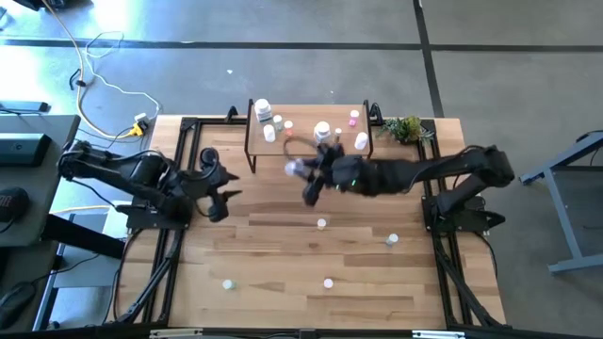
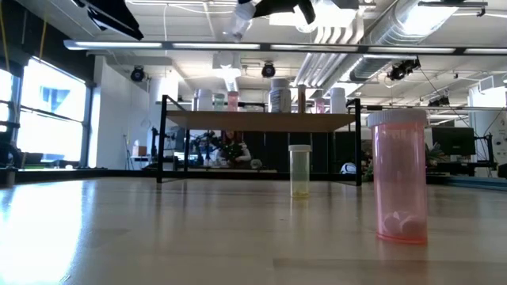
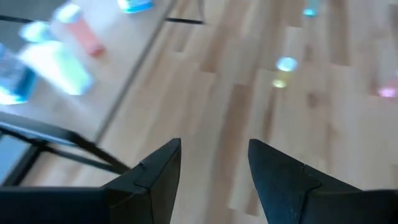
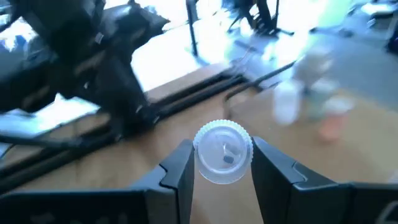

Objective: Pick and place medicine bottles onto shelf by color
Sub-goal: Put the transparent pill bottle on the shelf

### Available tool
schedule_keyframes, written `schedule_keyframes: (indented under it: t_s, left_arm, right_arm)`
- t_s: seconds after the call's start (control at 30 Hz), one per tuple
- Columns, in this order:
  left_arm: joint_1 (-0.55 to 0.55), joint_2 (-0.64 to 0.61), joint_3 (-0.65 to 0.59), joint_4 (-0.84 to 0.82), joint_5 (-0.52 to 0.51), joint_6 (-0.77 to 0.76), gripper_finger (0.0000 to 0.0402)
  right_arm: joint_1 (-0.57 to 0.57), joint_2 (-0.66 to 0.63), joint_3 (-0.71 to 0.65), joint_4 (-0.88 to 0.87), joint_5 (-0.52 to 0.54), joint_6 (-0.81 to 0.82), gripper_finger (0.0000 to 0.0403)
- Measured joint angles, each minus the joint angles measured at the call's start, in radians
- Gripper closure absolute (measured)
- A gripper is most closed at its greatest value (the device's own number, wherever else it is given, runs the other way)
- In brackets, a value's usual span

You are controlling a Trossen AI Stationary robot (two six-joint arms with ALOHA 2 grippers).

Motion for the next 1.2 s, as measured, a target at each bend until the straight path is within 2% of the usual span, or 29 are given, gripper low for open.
schedule_keyframes:
  t_s: [0.27,0.47,0.7,1.0,1.2]
  left_arm:
    - [0.141,0.0,0.0,0.001,-0.042,0.051,0.0222]
    - [0.259,0.0,0.0,0.038,-0.092,0.052,0.0222]
    - [0.396,0.001,0.0,0.235,-0.083,0.128,0.0222]
    - [0.54,0.021,0.0,0.455,-0.027,0.209,0.0222]
    - [0.606,0.039,0.0,0.469,-0.026,0.201,0.0222]
  right_arm:
    - [-0.221,-0.118,0.0,0.005,-0.027,-0.188,0.0292]
    - [-0.408,-0.171,0.0,-0.008,-0.133,-0.3,0.0292]
    - [-0.601,-0.176,0.0,-0.045,-0.292,-0.337,0.0292]
    - [-0.73,-0.152,0.0,-0.086,-0.461,-0.403,0.0292]
    - [-0.761,-0.121,0.001,-0.089,-0.552,-0.406,0.0292]
